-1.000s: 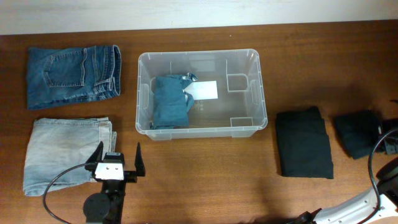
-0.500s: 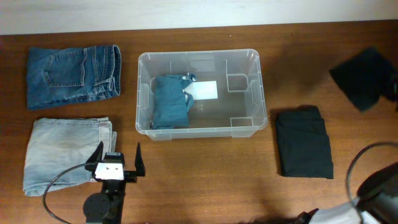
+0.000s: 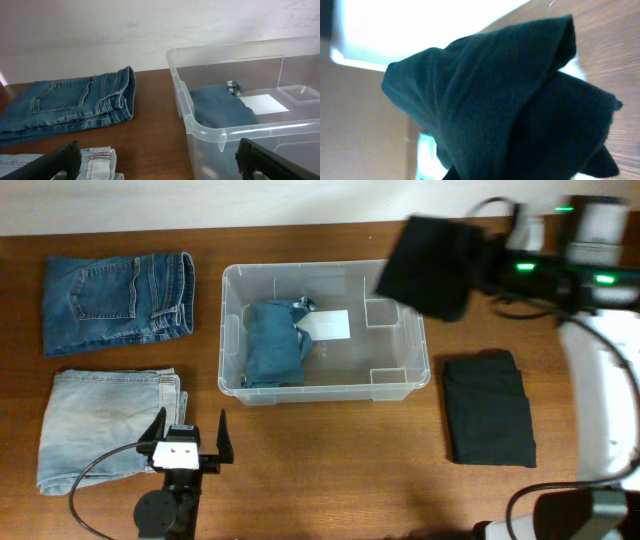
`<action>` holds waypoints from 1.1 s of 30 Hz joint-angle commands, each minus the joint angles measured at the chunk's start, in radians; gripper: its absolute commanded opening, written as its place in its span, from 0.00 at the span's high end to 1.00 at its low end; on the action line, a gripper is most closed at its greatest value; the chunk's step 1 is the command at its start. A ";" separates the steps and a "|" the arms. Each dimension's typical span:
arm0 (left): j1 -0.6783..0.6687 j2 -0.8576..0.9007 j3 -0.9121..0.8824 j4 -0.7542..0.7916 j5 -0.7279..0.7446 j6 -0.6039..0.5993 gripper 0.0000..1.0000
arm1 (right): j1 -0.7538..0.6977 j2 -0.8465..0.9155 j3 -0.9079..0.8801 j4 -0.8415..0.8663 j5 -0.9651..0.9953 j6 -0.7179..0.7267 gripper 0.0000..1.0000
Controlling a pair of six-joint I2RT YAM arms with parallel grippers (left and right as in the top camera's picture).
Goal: Pack container
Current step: 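Carry the black garment into the bin beside the blue-grey one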
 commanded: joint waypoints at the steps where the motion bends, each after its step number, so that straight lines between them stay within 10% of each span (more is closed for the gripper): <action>1: 0.006 -0.006 -0.006 0.000 0.007 0.013 0.01 | 0.166 0.042 0.013 0.003 0.203 -0.012 0.96; 33: 0.006 -0.006 -0.006 0.000 0.007 0.013 0.01 | 0.425 0.401 0.013 0.099 0.232 0.042 0.96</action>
